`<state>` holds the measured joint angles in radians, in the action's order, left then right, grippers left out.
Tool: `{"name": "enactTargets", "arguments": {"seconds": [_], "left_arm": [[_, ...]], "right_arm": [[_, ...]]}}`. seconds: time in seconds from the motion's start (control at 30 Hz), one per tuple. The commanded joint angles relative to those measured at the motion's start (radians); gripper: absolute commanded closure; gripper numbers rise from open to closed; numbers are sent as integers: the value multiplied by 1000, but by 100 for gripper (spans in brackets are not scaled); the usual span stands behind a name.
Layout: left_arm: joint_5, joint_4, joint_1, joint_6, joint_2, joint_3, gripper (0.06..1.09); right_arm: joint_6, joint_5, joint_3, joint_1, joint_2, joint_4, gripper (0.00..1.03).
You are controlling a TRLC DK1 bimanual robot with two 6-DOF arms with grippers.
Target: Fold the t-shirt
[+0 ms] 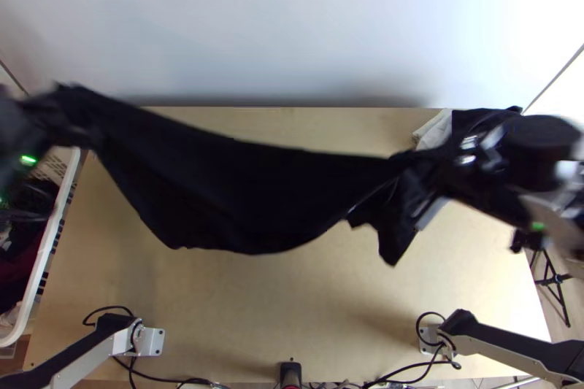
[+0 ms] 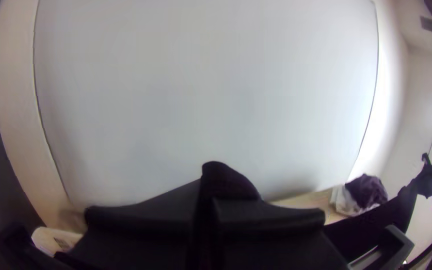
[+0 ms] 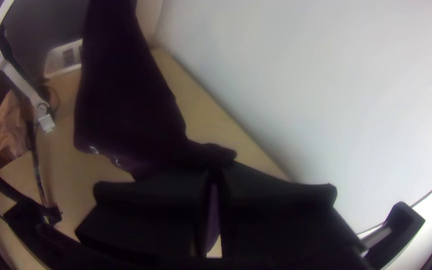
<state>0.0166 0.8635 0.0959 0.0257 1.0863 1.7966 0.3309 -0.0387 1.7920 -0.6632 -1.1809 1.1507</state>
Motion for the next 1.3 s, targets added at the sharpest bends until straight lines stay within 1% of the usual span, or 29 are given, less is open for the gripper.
{"name": "enactTargets", "arguments": {"seconds": [0.0, 0.1, 0.27, 0.43, 0.67, 0.7, 0.77, 0.8, 0.83, 0.87, 0.9, 0.93, 0.97, 1.07, 1.1, 1.17, 1.23, 1.27], "left_arm": [[-21, -178, 15, -67, -77, -434, 105], [-21, -313, 15, -72, -11, -529, 105], [-21, -508, 8, -76, 149, -603, 105], [-21, -643, 5, -112, 317, -600, 105], [-20, -784, -50, -109, 555, -528, 105], [-20, -787, -55, -110, 587, -510, 103], [-20, -785, -61, -110, 644, -471, 93], [-20, -782, -62, -109, 666, -456, 92], [-20, -779, -62, -109, 684, -442, 88], [-20, -771, -62, -109, 699, -430, 78], [-20, -756, -64, -109, 715, -419, 65], [-20, -733, -62, -107, 725, -405, 54], [-21, -704, -62, -107, 735, -395, 43], [-21, -601, -58, -107, 735, -385, 24], [-24, -563, -56, -107, 724, -385, 19], [-95, -489, -61, -115, 698, -387, 12], [-198, -442, -79, -112, 655, -399, 11], [-228, -416, -84, -106, 632, -404, 11]], "right_arm": [[-24, 72, -310, -10, 12, -65, 100], [10, 105, -424, 40, -23, -160, 100], [51, 148, -525, 165, -123, -286, 100], [71, 158, -566, 263, -220, -388, 100], [73, 157, -617, 364, -332, -526, 100], [71, 157, -622, 372, -345, -539, 100], [60, 157, -626, 382, -372, -569, 100], [57, 157, -628, 382, -384, -585, 100], [51, 157, -628, 384, -399, -605, 100], [42, 157, -626, 387, -411, -620, 100], [30, 157, -622, 387, -425, -634, 100], [20, 157, -612, 389, -436, -637, 97], [5, 157, -603, 390, -445, -638, 90], [-26, 157, -586, 390, -451, -661, 71], [-35, 157, -579, 390, -454, -663, 63], [-47, 157, -568, 389, -456, -663, 46], [-61, 157, -559, 387, -456, -663, 33], [-72, 157, -557, 387, -456, -663, 22]]}}
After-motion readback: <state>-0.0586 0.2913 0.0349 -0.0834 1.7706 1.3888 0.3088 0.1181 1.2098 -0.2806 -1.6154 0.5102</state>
